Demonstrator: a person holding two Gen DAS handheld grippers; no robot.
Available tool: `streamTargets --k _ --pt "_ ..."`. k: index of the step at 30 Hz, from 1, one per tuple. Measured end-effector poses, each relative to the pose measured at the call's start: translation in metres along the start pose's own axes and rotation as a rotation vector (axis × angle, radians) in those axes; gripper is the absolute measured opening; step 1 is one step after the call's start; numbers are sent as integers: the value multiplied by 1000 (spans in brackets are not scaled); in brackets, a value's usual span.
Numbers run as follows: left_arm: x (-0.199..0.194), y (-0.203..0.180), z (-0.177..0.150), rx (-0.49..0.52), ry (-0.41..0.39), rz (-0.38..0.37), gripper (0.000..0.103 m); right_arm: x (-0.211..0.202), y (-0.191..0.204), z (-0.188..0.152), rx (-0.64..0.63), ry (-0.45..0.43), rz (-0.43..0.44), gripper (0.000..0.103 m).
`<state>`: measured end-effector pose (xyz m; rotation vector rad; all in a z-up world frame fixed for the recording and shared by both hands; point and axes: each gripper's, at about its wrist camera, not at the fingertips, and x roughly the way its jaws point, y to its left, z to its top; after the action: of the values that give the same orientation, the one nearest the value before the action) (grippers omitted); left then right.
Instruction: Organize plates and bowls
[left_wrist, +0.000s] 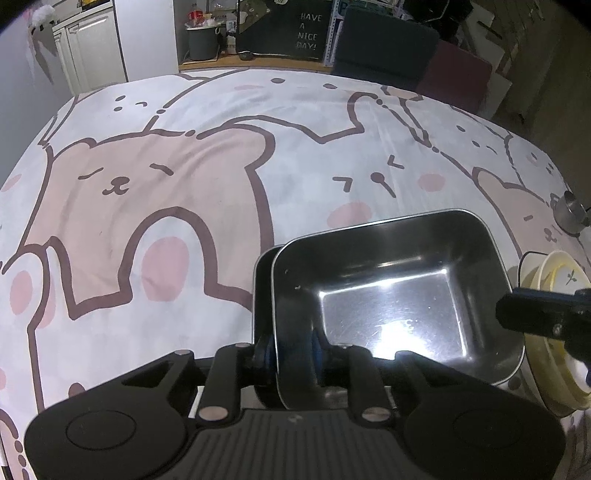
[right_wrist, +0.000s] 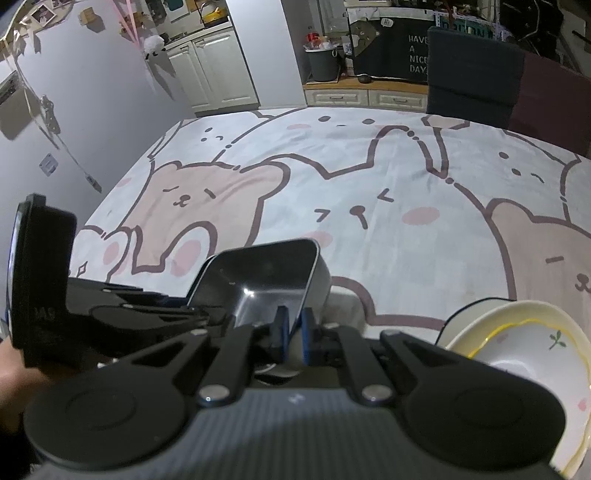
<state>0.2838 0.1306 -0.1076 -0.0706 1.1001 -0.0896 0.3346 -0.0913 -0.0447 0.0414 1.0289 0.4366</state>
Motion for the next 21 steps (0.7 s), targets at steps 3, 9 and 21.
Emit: streamTargets --k 3,9,21 --pt "-1 2 0 -7 1 -1 23 0 1 -1 0 4 5 7" --pt "-6 6 1 -22 -3 -16 23 3 0 -3 7 13 8 7" --pt "-15 3 2 0 -29 -26 26 2 2 -5 2 21 9 7"
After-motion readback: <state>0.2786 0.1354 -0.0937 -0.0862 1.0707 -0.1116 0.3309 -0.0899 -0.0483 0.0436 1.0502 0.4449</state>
